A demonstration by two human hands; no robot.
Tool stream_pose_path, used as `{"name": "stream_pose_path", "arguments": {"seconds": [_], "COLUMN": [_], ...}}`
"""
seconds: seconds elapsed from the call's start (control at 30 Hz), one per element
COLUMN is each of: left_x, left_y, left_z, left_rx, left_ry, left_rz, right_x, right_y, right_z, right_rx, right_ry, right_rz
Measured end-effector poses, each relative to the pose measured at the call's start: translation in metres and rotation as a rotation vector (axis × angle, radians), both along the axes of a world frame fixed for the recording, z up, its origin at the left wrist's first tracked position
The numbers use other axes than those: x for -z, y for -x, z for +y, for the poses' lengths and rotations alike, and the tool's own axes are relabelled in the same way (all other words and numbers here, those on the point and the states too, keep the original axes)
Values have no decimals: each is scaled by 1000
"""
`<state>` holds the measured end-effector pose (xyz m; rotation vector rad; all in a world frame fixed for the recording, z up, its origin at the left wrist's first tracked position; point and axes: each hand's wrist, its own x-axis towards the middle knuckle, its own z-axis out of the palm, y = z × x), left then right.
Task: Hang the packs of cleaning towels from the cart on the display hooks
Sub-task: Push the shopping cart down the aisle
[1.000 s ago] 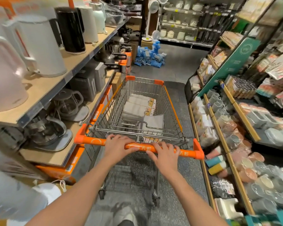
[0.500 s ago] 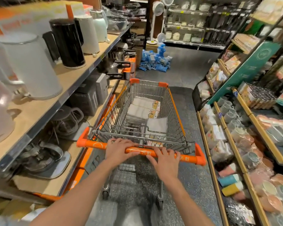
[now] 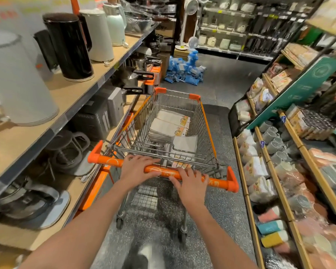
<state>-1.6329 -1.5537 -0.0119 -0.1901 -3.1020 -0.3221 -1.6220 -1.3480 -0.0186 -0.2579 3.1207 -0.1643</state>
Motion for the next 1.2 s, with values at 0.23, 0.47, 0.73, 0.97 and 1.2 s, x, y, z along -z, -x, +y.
{"name": "stream_pose_path", "arguments": {"seconds": [0.23,0.47,0.73,0.97,1.2], "left_x": [6,6,2,3,18], "left_y": [50,108,163,220,244], "left_z": [-11,-14,13,82,126], "left_rx": [-27,-65,-365,-104,-79], "left_ry": [-60,-129,-171,-324,-200], "left_rz": [22,-51,36,-36,-8], "right_x": [7,-1,1,-7,-27], "right_y": [48,94,138,169,215], "right_z": [-8,-12,-10,9,101], "right_rx": [-7,40,7,-129,-236], "right_ry": [38,68,83,146,46], "right_rz": [26,145,171,94,47]}}
